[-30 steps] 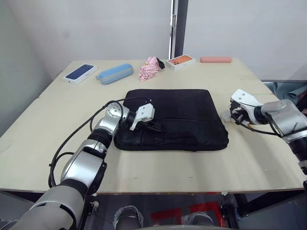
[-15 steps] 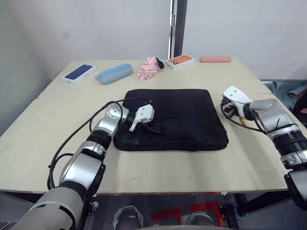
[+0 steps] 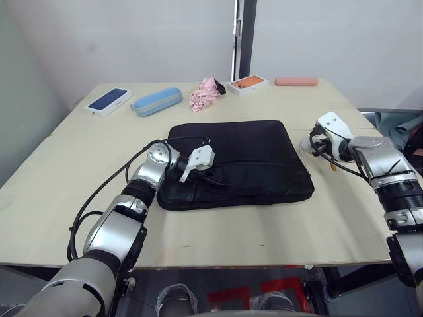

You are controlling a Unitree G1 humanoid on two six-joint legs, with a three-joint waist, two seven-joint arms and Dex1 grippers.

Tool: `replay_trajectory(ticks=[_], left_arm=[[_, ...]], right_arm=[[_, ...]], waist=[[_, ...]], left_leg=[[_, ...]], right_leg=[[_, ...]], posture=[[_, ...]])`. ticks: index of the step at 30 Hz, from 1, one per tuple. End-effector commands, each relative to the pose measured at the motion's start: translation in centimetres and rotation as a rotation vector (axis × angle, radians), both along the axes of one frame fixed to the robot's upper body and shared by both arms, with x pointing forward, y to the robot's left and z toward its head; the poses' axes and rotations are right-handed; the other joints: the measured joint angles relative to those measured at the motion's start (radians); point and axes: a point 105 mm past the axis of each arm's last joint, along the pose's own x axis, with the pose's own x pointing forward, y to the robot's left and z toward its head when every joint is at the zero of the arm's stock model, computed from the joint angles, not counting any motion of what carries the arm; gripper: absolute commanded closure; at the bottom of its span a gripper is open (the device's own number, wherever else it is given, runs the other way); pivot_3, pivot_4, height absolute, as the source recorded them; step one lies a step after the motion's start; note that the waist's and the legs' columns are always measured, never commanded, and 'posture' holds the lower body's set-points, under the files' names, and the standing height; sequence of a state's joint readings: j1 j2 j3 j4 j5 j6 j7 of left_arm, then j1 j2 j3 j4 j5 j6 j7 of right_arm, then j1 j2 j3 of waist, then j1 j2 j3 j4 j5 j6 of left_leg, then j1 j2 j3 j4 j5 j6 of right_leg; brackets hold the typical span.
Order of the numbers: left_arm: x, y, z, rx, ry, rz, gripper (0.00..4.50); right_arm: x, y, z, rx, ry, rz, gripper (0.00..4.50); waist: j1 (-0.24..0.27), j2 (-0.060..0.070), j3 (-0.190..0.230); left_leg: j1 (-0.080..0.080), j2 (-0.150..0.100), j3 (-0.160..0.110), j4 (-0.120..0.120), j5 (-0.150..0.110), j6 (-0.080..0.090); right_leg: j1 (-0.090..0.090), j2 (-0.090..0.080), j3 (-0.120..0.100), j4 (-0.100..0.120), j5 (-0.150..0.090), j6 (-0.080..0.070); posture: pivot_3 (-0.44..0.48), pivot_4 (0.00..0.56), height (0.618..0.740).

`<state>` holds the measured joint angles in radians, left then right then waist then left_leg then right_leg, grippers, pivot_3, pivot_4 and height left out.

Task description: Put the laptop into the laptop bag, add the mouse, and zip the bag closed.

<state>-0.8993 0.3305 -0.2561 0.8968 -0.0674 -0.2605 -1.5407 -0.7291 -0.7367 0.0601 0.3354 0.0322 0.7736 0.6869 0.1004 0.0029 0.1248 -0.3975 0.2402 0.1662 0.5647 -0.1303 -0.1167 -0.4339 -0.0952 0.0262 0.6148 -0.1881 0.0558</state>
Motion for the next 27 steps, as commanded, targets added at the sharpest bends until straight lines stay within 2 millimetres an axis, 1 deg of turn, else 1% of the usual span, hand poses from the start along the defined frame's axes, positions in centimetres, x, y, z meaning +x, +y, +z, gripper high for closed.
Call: replay_trajectory(ticks=[1,5,7,9,12,14,16,17,18,22,25,27], left_arm=[[-1.0,0.7,-2.8,0.103,0.078,-0.008,4.5],[-0.8,0.6,-2.6,0.091,0.069,0.0,4.5],[-0.6,0.6,-1.8,0.057,0.067,0.012,4.5],[-0.4,0.6,-1.1,0.03,0.062,0.024,4.5],[-0.1,1.1,0.2,-0.01,0.049,0.041,4.5],[0.1,1.5,2.2,-0.055,0.033,0.05,4.5],[0.1,1.6,3.8,-0.089,0.022,0.055,4.5],[0.0,1.7,4.4,-0.1,0.011,0.057,4.5],[0.0,1.8,5.1,-0.113,0.0,0.06,4.5],[-0.2,2.7,8.0,-0.165,-0.023,0.088,4.5],[-0.4,4.5,9.4,-0.16,-0.035,0.132,3.71],[-0.7,5.8,10.2,-0.157,-0.028,0.157,2.88]], right_arm=[[-0.2,0.1,1.3,-0.005,-0.043,0.014,4.48],[-1.1,0.0,0.4,0.049,0.013,0.012,4.48],[-2.0,0.1,0.1,0.091,0.058,0.032,3.6],[-2.7,-0.2,0.0,0.1,0.083,0.044,2.93],[-3.5,-2.0,0.1,0.1,0.094,0.001,1.92],[-4.3,-3.4,0.7,0.136,0.1,-0.018,1.21],[-4.8,-4.0,1.5,0.173,0.099,-0.017,0.44],[-5.1,-4.2,2.0,0.188,0.097,-0.009,0.13],[-5.3,-4.3,2.7,0.212,0.09,-0.005,0.03],[-6.3,-4.8,5.0,0.264,0.075,0.038,0.03],[-7.1,-5.2,6.6,0.287,0.058,0.067,0.0],[-7.5,-5.4,7.6,0.303,0.038,0.076,0.0]], waist=[[0.001,0.0,0.0],[0.001,0.0,0.0],[0.004,0.0,0.0],[0.005,0.0,0.001],[0.005,0.0,0.002],[0.005,0.0,0.003],[0.002,0.0,0.012],[0.0,0.0,0.014],[-0.001,0.0,0.015],[0.001,0.0,0.016],[0.0,0.0,0.018],[-0.001,0.0,0.018]], left_leg=[[0.0,0.0,0.0,0.0,0.0,0.0],[0.0,0.0,0.0,0.0,0.0,0.0],[0.0,0.0,0.0,-0.001,0.0,0.0],[0.0,0.0,0.0,-0.001,0.0,0.0],[-0.001,0.0,0.0,-0.002,0.0,0.0],[-0.001,0.0,0.001,-0.002,0.0,0.0],[-0.001,0.0,0.001,-0.002,0.0,0.0],[-0.003,0.001,0.002,-0.002,0.0,0.0],[-0.004,0.001,0.002,-0.002,0.0,0.0],[-0.005,0.001,0.003,-0.004,0.0,0.001],[-0.005,0.002,0.003,-0.005,0.003,0.006],[-0.005,0.004,0.004,-0.004,0.003,0.006]], right_leg=[[0.0,0.0,0.0,0.0,0.0,0.0],[0.0,0.0,0.0,-0.001,0.0,0.0],[0.0,0.0,0.0,-0.001,0.0,0.0],[0.0,0.0,0.0,-0.001,0.0,0.0],[-0.001,0.0,0.0,-0.002,0.0,0.0],[-0.001,0.0,0.0,-0.002,0.0,0.0],[-0.002,0.0,0.0,-0.002,0.0,0.0],[-0.005,0.001,0.001,-0.001,0.0,0.0],[-0.006,0.001,0.001,-0.001,0.0,0.0],[-0.007,0.002,0.0,-0.003,0.0,0.0],[-0.008,0.003,0.0,-0.003,-0.001,-0.001],[-0.008,0.004,0.0,-0.003,-0.001,-0.001]], posture=[[0.0,0.15,0.74],[0.0,0.15,0.74],[0.0,0.15,0.74],[0.0,0.15,0.74],[0.0,0.15,0.74],[0.0,0.15,0.74],[0.0,0.15,0.74],[0.0,0.15,0.74],[0.0,0.15,0.74],[0.0,0.15,0.74],[0.0,0.15,0.74],[0.0,0.15,0.74]])
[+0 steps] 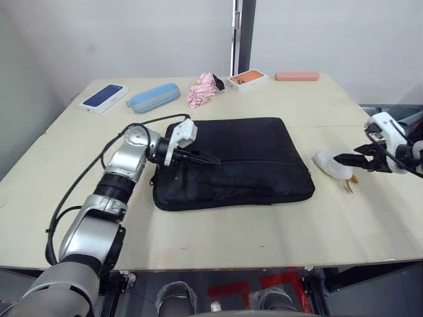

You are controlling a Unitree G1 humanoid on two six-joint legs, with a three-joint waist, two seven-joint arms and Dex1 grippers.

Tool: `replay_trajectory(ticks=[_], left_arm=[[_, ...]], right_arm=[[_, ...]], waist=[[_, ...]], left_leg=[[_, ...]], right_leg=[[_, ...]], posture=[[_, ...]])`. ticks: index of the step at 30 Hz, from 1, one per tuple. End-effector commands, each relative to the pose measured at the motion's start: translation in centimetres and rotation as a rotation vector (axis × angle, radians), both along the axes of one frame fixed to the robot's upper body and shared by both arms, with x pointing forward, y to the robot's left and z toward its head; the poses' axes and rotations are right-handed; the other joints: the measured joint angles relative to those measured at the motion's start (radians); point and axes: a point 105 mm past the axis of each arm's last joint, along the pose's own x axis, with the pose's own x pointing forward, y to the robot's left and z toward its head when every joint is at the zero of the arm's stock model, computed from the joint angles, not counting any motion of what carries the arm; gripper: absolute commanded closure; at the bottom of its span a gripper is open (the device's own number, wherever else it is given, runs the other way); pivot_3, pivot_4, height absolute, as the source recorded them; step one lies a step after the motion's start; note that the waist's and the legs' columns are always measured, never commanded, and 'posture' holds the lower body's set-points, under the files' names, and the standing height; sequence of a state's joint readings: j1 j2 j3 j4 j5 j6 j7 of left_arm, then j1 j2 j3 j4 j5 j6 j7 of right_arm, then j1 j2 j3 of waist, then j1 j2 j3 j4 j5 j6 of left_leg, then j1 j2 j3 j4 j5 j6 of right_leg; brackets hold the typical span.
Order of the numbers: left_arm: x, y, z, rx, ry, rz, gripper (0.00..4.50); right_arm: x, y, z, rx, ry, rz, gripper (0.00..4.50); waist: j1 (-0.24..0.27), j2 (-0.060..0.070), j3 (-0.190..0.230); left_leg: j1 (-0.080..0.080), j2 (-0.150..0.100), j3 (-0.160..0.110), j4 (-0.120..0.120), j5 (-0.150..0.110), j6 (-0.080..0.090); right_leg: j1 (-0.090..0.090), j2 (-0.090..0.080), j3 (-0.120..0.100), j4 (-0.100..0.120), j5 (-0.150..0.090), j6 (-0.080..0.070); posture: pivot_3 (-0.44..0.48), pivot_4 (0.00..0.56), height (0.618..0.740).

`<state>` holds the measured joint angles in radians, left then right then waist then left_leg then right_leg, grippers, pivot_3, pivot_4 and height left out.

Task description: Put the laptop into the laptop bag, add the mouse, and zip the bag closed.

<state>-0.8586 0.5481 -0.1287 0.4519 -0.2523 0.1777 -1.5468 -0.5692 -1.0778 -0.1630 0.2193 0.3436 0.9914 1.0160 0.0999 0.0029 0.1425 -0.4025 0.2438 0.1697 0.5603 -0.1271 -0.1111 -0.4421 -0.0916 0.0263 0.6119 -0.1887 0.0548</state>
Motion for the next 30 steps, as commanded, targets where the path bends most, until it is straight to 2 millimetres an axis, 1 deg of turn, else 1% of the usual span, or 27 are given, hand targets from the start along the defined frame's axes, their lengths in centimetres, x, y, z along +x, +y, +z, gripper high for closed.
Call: replay_trajectory(ticks=[1,3,5,7,8,9,10,12,13,15,17,19,20,22,25,30], left_arm=[[-0.7,2.0,2.4,-0.034,-0.014,0.029,2.58],[-0.9,3.2,2.9,-0.032,-0.002,0.062,1.87],[-0.9,5.5,4.1,-0.038,-0.013,0.151,1.13],[-1.5,7.9,5.2,-0.048,-0.007,0.232,0.46],[-1.7,8.8,5.7,-0.052,-0.005,0.263,0.07],[-2.2,10.0,5.9,-0.045,0.008,0.307,0.01],[-2.5,10.8,6.1,-0.039,0.016,0.336,0.01],[-3.4,13.0,6.0,0.008,0.024,0.428,0.01],[-3.9,13.7,6.0,0.028,0.028,0.454,0.01],[-4.9,14.9,6.0,0.051,0.029,0.487,0.01],[-5.3,16.2,6.2,0.057,0.018,0.554,0.01],[-5.8,17.2,6.0,0.073,0.051,0.599,0.01],[-6.0,17.9,6.2,0.052,0.064,0.629,0.01],[-6.3,18.6,6.9,-0.006,0.073,0.673,0.01],[-6.4,19.2,7.5,-0.072,0.078,0.707,0.01],[-6.6,20.1,6.5,-0.059,0.11,0.743,0.01]], right_arm=[[-0.8,-0.2,3.5,0.02,-0.095,0.034,0.0],[-1.4,-0.3,3.9,0.033,-0.102,0.05,0.0],[-3.0,-0.3,4.2,0.072,-0.086,0.107,0.0],[-4.8,0.2,4.3,0.114,-0.061,0.183,0.0],[-5.4,0.5,4.4,0.124,-0.052,0.212,0.0],[-6.0,0.5,4.4,0.129,-0.049,0.226,0.0],[-6.3,0.5,4.4,0.13,-0.048,0.233,0.0],[-6.4,0.1,4.5,0.139,-0.062,0.208,0.0],[-6.5,0.1,4.7,0.151,-0.068,0.212,0.0],[-6.8,0.3,4.8,0.167,-0.071,0.221,0.0],[-7.0,0.3,4.8,0.171,-0.071,0.22,0.0],[-7.1,0.1,4.8,0.171,-0.073,0.217,0.0],[-7.1,0.0,4.8,0.17,-0.076,0.215,0.0],[-7.1,-0.3,4.7,0.167,-0.086,0.21,0.0],[-7.0,-0.5,4.8,0.17,-0.103,0.205,0.0],[-7.0,-0.7,4.6,0.173,-0.113,0.2,0.0]], waist=[[0.001,0.0,0.0],[0.003,0.0,0.0],[0.006,0.0,0.0],[0.008,0.0,0.001],[0.008,-0.001,0.001],[0.006,-0.001,0.001],[0.004,-0.001,0.001],[0.0,0.0,0.001],[0.0,0.0,0.001],[-0.001,0.0,0.001],[0.001,-0.001,0.001],[0.005,-0.001,0.001],[0.005,-0.001,0.001],[0.007,-0.001,0.001],[0.007,-0.001,0.001],[0.005,-0.001,0.001]], left_leg=[[0.0,0.0,0.0,0.0,0.0,0.0],[0.0,0.0,0.0,0.0,0.0,-0.001],[0.001,0.0,0.001,0.001,-0.001,-0.001],[0.0,0.001,0.0,0.0,-0.001,-0.001],[0.0,0.002,0.0,0.0,-0.001,-0.001],[-0.001,0.002,0.0,0.0,-0.001,-0.001],[-0.001,0.002,0.001,0.0,-0.001,-0.001],[0.0,0.002,0.001,0.001,-0.002,-0.001],[0.0,0.002,0.002,0.002,-0.005,-0.006],[0.001,0.002,0.002,0.003,-0.006,-0.006],[0.002,0.002,0.002,0.003,-0.006,-0.007],[0.003,0.003,0.002,0.005,-0.006,-0.007],[0.003,0.003,0.002,0.005,-0.006,-0.007],[0.002,0.002,0.002,0.006,-0.006,-0.006],[0.002,0.002,0.002,0.006,-0.006,-0.006],[0.002,0.002,0.002,0.006,-0.005,-0.006]], right_leg=[[0.0,0.0,0.0,0.0,0.0,0.0],[0.0,0.0,0.0,0.0,0.0,0.0],[0.0,0.0,0.0,0.0,0.0,0.0],[0.0,0.0,0.0,0.0,0.0,0.0],[0.0,0.001,0.0,0.0,-0.001,-0.001],[-0.001,0.001,-0.001,0.0,-0.001,-0.001],[-0.001,0.001,-0.001,-0.001,-0.001,-0.001],[-0.001,0.001,0.0,0.0,-0.001,-0.001],[0.0,0.001,0.0,0.0,-0.001,-0.001],[0.0,0.001,0.001,0.002,-0.001,-0.001],[0.001,0.001,0.0,0.003,-0.001,-0.001],[0.002,0.001,0.0,0.003,-0.001,-0.001],[0.002,0.001,0.0,0.003,-0.001,-0.001],[0.002,0.0,0.0,0.003,-0.001,-0.001],[0.002,0.0,0.0,0.003,-0.001,-0.001],[0.002,0.0,0.0,0.004,-0.001,-0.001]], posture=[[0.0,0.15,0.74],[0.0,0.15,0.74],[0.0,0.15,0.74],[0.0,0.15,0.74],[0.0,0.15,0.74],[0.0,0.15,0.74],[0.0,0.15,0.74],[0.0,0.15,0.74],[0.0,0.15,0.74],[0.0,0.15,0.74],[0.0,0.15,0.74],[0.0,0.15,0.74],[0.0,0.15,0.74],[0.0,0.15,0.74],[0.0,0.15,0.74],[0.0,0.15,0.74]])
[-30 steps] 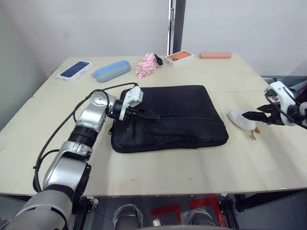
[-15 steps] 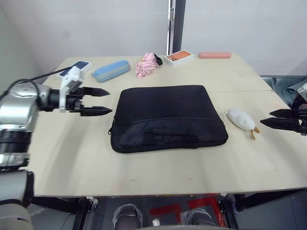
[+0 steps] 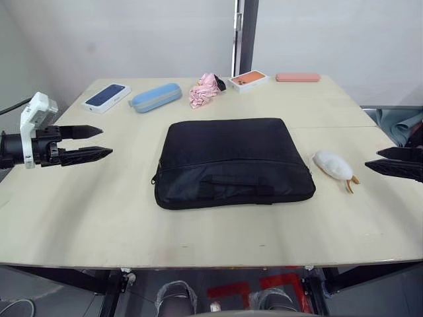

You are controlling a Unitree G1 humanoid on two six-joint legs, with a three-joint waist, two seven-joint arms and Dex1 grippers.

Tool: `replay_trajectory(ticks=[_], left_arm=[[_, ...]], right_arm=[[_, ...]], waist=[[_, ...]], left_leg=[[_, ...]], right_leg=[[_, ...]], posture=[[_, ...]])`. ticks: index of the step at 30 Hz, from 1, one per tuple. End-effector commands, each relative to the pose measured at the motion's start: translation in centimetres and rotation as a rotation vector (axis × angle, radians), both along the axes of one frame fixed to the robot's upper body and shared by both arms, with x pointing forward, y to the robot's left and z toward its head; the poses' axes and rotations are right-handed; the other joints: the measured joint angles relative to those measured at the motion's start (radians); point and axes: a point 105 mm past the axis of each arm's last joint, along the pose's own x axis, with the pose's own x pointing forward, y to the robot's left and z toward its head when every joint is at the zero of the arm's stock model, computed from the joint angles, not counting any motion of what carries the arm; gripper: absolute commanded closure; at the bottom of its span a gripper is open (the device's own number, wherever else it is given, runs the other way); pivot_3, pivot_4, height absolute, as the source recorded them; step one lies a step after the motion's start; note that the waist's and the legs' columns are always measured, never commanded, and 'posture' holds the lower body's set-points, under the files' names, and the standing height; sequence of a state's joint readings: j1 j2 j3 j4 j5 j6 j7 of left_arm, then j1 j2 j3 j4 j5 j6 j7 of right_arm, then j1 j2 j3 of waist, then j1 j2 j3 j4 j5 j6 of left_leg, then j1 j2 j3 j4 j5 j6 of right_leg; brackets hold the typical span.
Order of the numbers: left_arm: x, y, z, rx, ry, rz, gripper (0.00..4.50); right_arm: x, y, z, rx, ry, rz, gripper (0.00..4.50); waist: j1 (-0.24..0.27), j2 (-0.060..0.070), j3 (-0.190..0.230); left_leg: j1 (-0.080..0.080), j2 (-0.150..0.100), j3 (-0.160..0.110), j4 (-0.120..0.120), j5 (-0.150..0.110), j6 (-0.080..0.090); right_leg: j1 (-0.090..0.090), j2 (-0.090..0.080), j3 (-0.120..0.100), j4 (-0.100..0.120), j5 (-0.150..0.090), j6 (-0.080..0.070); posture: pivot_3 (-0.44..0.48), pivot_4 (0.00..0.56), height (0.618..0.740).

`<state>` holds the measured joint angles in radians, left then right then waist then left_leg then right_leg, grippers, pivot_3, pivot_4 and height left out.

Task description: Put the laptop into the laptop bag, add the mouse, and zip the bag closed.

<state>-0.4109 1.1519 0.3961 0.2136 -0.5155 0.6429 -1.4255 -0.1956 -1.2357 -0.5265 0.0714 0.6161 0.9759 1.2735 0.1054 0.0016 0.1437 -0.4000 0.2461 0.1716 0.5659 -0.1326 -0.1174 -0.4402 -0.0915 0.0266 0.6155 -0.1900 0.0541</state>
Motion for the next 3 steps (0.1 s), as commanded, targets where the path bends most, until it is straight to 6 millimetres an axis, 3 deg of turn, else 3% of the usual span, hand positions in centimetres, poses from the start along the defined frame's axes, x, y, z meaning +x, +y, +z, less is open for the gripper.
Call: replay_trajectory(ticks=[1,3], left_arm=[[-0.45,0.93,0.45,0.009,-0.013,0.033,0.01],[-0.51,1.04,0.1,-0.009,-0.002,0.036,0.01]], right_arm=[[-0.22,-0.37,1.24,-0.006,-0.061,-0.008,0.0],[-0.26,-0.4,1.19,-0.007,-0.061,-0.008,0.0]], waist=[[-0.002,0.0,0.0],[-0.002,0.0,0.0]], left_leg=[[0.0,0.0,0.0,0.0,0.0,0.0],[0.0,0.0,0.0,0.0,0.0,0.0]], right_leg=[[0.0,0.0,0.0,0.0,0.0,0.0],[0.0,0.0,0.0,0.0,0.0,0.0]], posture=[[0.0,0.15,0.74],[0.0,0.15,0.74]])
